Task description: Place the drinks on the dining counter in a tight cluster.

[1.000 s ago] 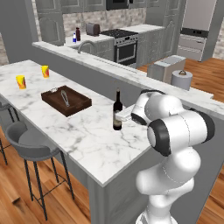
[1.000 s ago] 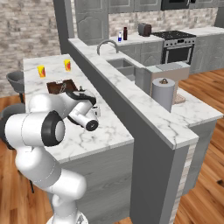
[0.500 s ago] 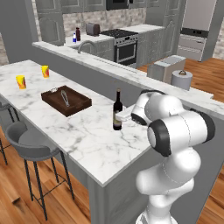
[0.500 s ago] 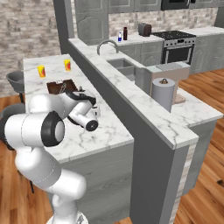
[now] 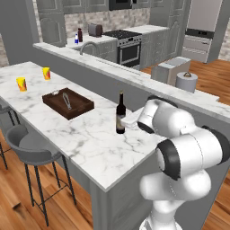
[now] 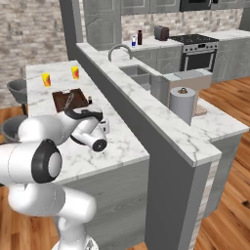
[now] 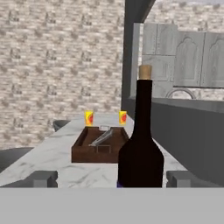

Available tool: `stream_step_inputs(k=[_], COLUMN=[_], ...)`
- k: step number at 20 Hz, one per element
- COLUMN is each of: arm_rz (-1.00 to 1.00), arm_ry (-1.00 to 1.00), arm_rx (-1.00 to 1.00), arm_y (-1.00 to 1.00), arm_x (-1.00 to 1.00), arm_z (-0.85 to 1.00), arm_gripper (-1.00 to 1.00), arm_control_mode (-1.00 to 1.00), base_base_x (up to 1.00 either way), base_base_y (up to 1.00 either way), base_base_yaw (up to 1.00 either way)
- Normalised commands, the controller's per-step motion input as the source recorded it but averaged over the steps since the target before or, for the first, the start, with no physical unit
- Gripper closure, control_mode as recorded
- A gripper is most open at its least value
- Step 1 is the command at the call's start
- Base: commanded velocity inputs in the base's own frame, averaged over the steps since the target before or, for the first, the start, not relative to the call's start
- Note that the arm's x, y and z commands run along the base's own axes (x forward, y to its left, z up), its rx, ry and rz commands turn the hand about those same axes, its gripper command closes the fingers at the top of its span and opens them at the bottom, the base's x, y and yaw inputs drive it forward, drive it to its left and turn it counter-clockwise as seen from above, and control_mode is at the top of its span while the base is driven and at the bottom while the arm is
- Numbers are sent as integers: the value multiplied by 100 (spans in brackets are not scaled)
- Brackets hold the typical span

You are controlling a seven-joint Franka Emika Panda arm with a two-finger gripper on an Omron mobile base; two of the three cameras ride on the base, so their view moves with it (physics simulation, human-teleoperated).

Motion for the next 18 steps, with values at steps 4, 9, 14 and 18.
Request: stream_step_inputs(k=[4, 9, 14, 18], arm_rz=[0, 0, 0, 0], arm_ry=[4, 29, 45, 49], arm_rx=[0, 0, -3, -6], arm_y=[-6, -12, -9, -8], arm_x=[-58, -12, 0, 0], arm_z=[50, 80, 88, 87], arm_gripper=[-100, -100, -100, -100], arm_control_mode=[-100, -100, -100, -100], base_base_x=[0, 0, 0, 0], base_base_y=[0, 0, 0, 0], base_base_yaw=[0, 0, 0, 0])
